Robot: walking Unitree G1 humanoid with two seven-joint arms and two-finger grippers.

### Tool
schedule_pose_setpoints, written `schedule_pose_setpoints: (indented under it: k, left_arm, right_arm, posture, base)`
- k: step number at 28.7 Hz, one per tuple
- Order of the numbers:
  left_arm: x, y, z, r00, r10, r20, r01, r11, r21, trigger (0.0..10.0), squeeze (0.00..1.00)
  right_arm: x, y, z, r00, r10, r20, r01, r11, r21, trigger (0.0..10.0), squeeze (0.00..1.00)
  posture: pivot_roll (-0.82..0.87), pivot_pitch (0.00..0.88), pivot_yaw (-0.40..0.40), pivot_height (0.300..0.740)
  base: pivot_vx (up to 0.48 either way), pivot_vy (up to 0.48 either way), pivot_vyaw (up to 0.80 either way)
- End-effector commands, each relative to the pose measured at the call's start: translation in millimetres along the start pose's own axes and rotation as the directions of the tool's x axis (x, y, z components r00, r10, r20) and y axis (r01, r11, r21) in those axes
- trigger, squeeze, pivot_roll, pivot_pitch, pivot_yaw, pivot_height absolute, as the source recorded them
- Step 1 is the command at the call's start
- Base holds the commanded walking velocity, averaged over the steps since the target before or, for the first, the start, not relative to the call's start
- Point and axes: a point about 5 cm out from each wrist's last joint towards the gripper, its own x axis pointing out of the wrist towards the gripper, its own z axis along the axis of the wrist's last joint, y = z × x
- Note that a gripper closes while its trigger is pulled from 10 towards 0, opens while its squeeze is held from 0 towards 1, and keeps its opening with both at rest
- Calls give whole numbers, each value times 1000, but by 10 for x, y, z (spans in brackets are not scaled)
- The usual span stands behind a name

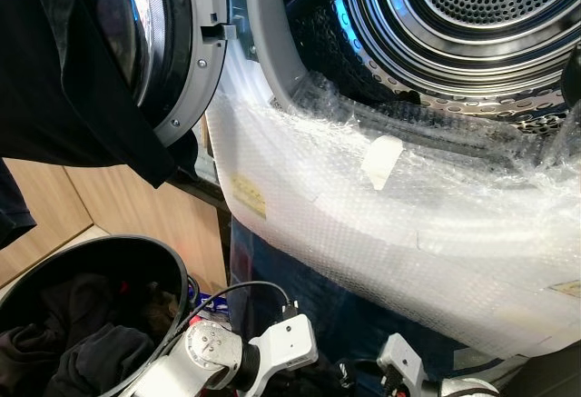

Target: Clothes washing

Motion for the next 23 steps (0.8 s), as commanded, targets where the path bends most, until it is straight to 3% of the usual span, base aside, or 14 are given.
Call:
schedule_pose_setpoints:
  k: [1, 5, 7, 18, 23]
  left_arm:
    - [-17, 44, 76, 1000, 18, 21, -19, 999, 36, 0, 0]
    - [0, 112, 98, 999, 46, 19, -47, 998, 46, 0, 0]
    - [3, 103, 102, 999, 34, 17, -35, 998, 53, 0, 0]
    - [23, 146, 139, 998, 59, 23, -61, 995, 77, 0, 0]
    - [11, 128, 139, 999, 43, 16, -44, 996, 80, 0, 0]
  right_arm:
    - [5, 29, 7, 1000, 29, 2, -29, 1000, -7, 10000, 1000]
    - [42, 122, 83, 992, 123, 38, -122, 992, -25, 10000, 1000]
    - [27, 136, 85, 990, 142, 0, -141, 989, -53, 10000, 1000]
    - [0, 126, 152, 983, 180, -37, -183, 980, -83, 10000, 1000]
    - [13, 74, 187, 991, 132, -8, -132, 989, -72, 10000, 1000]
  posture:
    - [156, 0, -13, 740]
    - [152, 0, -8, 740]
    - [148, 0, -4, 740]
    - [150, 0, 0, 740]
    - [157, 0, 0, 740]
  base:
    - [0, 0, 0]
    - [0, 0, 0]
    - [0, 0, 0]
    - [0, 0, 0]
    - [0, 0, 0]
